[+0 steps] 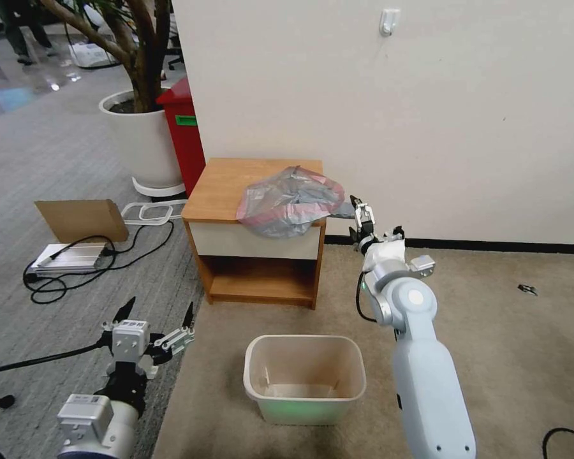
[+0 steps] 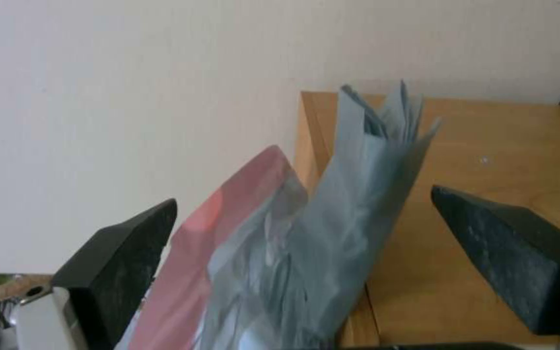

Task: Pick up the garbage bag from the table and place it over the trash can.

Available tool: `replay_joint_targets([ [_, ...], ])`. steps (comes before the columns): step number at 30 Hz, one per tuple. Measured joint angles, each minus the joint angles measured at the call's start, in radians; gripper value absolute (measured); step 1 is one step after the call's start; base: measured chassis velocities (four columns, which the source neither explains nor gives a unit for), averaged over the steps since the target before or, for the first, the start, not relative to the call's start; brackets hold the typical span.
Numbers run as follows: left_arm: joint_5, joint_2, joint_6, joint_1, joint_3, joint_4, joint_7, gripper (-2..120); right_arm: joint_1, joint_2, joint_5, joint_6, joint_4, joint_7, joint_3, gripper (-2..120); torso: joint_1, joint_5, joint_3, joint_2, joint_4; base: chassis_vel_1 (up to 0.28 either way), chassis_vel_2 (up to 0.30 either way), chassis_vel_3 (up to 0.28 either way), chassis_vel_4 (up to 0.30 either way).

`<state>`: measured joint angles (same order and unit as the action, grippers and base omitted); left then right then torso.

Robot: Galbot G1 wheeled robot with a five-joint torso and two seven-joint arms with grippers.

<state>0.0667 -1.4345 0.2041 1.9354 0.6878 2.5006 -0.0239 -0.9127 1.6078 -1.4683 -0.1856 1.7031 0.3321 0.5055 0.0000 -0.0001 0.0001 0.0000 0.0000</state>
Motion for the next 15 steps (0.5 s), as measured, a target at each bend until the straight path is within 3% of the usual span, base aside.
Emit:
replay_joint_targets([
  [6,-0.004,-0.002,-0.001,0.005,-0.002,0.000,-0.008,100,0.033,0.000,0.001,0.006,-0.048,0.000,0.003,92,0.000,0.0001,0.000,0.000,0.0000,0.000,0.000,0.000,0.000],
  [10,-0.006,-0.005,-0.001,0.007,-0.004,0.000,-0.010,100,0.046,0.000,-0.015,0.020,-0.083,0.000,0.006,73,0.000,0.0002,0.000,0.000,-0.0001,0.000,0.000,0.000,0.000],
  [15,-0.010,-0.008,-0.004,0.009,-0.004,-0.001,-0.013,100,0.052,0.003,-0.067,0.032,-0.093,0.001,0.010,60,0.000,0.0001,0.000,0.000,-0.0001,0.000,0.000,0.000,0.000],
])
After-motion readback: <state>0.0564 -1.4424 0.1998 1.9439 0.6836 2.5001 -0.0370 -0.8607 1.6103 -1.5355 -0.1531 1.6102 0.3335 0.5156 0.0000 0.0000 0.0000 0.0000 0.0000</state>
